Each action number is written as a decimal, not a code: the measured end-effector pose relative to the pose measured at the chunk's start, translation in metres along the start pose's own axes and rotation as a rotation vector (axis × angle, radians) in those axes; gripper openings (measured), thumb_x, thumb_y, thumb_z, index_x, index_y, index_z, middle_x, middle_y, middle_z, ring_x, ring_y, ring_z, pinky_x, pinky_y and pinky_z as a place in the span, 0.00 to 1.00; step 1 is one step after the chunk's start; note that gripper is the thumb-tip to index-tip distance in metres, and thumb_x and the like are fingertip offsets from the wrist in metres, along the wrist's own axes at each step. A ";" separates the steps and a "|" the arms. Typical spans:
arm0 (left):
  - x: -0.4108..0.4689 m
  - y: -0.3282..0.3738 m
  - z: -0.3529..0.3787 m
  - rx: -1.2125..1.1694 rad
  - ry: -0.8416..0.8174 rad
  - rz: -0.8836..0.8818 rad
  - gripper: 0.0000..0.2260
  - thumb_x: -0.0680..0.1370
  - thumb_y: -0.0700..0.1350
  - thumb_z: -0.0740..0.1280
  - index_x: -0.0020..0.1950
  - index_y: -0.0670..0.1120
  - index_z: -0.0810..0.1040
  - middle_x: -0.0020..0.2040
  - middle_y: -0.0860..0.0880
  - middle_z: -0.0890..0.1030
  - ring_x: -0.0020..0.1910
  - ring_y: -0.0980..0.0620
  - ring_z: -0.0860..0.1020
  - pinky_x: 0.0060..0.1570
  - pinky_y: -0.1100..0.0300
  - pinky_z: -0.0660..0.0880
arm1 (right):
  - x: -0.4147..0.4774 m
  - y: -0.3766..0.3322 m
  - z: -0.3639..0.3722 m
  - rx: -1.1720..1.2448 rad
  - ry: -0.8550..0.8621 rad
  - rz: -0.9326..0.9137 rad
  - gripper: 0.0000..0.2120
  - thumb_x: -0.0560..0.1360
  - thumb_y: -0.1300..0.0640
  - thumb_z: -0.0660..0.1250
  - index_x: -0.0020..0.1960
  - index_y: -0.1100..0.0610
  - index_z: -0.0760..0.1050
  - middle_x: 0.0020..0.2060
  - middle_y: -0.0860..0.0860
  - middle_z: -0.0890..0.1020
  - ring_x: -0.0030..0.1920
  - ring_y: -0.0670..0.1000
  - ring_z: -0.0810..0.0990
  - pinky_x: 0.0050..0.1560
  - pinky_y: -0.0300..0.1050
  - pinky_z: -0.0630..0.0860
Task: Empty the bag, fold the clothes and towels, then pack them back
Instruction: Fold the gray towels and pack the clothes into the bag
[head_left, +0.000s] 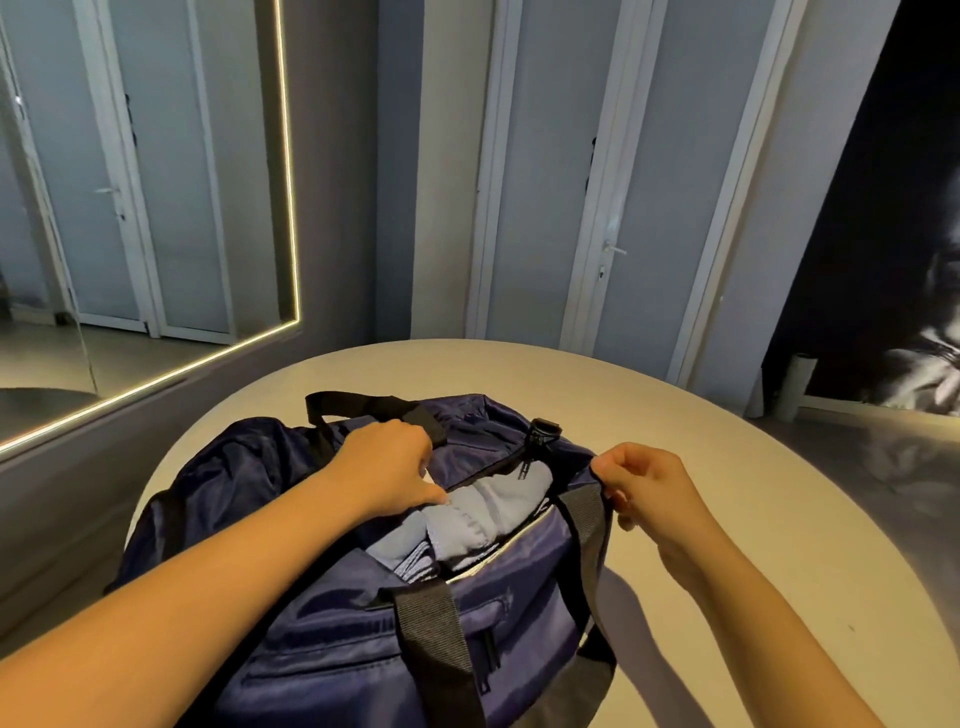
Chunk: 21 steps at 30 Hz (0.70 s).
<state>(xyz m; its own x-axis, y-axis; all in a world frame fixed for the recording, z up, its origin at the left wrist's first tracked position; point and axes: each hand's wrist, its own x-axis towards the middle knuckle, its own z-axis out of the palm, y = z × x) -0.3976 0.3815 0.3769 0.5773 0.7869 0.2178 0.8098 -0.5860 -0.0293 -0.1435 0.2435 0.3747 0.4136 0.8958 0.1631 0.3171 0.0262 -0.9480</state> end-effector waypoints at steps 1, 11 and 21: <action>0.000 0.000 -0.001 -0.006 -0.010 -0.005 0.19 0.71 0.66 0.73 0.41 0.52 0.76 0.43 0.53 0.80 0.44 0.49 0.78 0.38 0.55 0.71 | 0.000 -0.003 -0.001 0.009 -0.012 -0.001 0.11 0.82 0.61 0.65 0.45 0.68 0.78 0.31 0.53 0.77 0.31 0.49 0.71 0.30 0.42 0.70; -0.006 0.001 -0.032 -0.203 0.038 -0.062 0.10 0.78 0.49 0.68 0.39 0.47 0.82 0.37 0.47 0.81 0.38 0.45 0.79 0.37 0.53 0.75 | 0.000 -0.011 -0.005 0.025 -0.059 0.055 0.11 0.83 0.59 0.64 0.46 0.64 0.79 0.33 0.55 0.78 0.33 0.49 0.75 0.35 0.38 0.78; -0.005 -0.016 -0.110 -0.907 0.222 -0.358 0.11 0.80 0.39 0.70 0.42 0.32 0.81 0.34 0.42 0.79 0.33 0.47 0.80 0.31 0.53 0.81 | 0.056 -0.062 0.004 0.033 0.006 -0.033 0.13 0.83 0.61 0.62 0.40 0.61 0.75 0.33 0.55 0.75 0.37 0.53 0.72 0.40 0.44 0.70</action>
<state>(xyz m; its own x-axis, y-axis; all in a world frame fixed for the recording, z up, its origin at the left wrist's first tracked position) -0.4248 0.3653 0.4840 0.2079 0.9461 0.2483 0.4925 -0.3206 0.8091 -0.1437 0.2940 0.4412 0.4087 0.8914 0.1961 0.3026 0.0704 -0.9505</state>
